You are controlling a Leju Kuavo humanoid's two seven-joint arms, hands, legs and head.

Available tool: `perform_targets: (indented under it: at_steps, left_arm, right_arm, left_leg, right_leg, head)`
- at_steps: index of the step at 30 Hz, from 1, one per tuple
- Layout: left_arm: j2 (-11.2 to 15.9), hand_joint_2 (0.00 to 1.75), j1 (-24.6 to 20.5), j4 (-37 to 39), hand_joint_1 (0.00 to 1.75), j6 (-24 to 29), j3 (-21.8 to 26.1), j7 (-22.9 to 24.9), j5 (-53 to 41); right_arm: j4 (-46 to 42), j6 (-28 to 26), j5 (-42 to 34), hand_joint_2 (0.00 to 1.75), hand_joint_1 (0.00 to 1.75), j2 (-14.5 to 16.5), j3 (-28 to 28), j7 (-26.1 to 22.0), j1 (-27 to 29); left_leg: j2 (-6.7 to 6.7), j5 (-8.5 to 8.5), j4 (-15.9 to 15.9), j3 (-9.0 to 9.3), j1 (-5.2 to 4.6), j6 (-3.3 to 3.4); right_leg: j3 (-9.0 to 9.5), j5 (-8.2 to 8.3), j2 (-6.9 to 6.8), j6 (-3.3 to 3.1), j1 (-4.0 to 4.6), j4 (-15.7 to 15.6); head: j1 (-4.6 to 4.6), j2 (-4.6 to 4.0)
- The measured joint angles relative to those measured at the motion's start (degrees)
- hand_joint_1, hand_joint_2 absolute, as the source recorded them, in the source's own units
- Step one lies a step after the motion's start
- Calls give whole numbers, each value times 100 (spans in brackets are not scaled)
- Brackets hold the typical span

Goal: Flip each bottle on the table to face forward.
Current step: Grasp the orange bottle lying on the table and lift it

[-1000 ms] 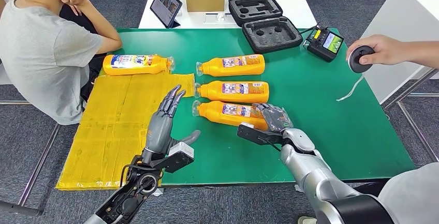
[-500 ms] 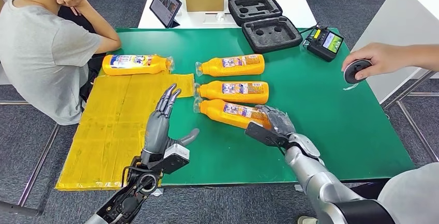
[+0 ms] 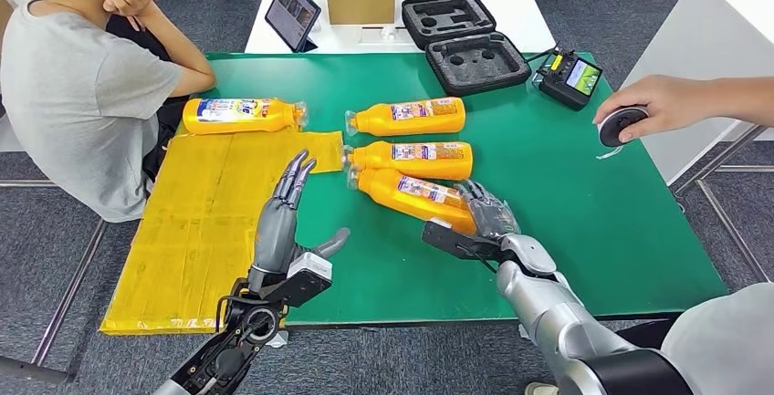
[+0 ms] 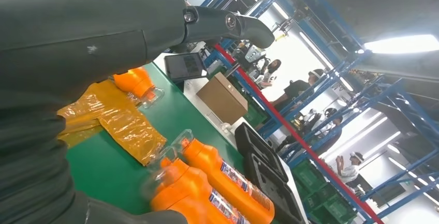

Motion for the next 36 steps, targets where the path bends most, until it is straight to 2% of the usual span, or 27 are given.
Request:
perform_targets:
  at_steps: [20, 28, 36]
  left_arm:
    - [0, 175, 50, -2, 0, 0, 2, 118, -38]
    - [-3, 175, 65, -2, 0, 1, 17, 99, -42]
    - [-40, 175, 51, -2, 0, 2, 30, 75, -17]
  right_arm:
    - [1, -177, 368, 175, 0, 56, 374, 300, -72]
    - [1, -219, 81, 175, 0, 114, 382, -1, -75]
    - [1, 196, -481, 175, 0, 167, 252, -377, -137]
  left_leg:
    - [6, 4, 0, 10, 2, -4]
    - [6, 8, 0, 6, 2, -2]
    - [6, 8, 0, -6, 2, 0]
  right_leg:
    - [5, 4, 5, -3, 3, 0]
    - [2, 6, 5, -4, 3, 0]
    - [-9, 6, 5, -3, 3, 1]
  head:
    - [0, 0]
    - [-1, 0]
    - [-1, 0]
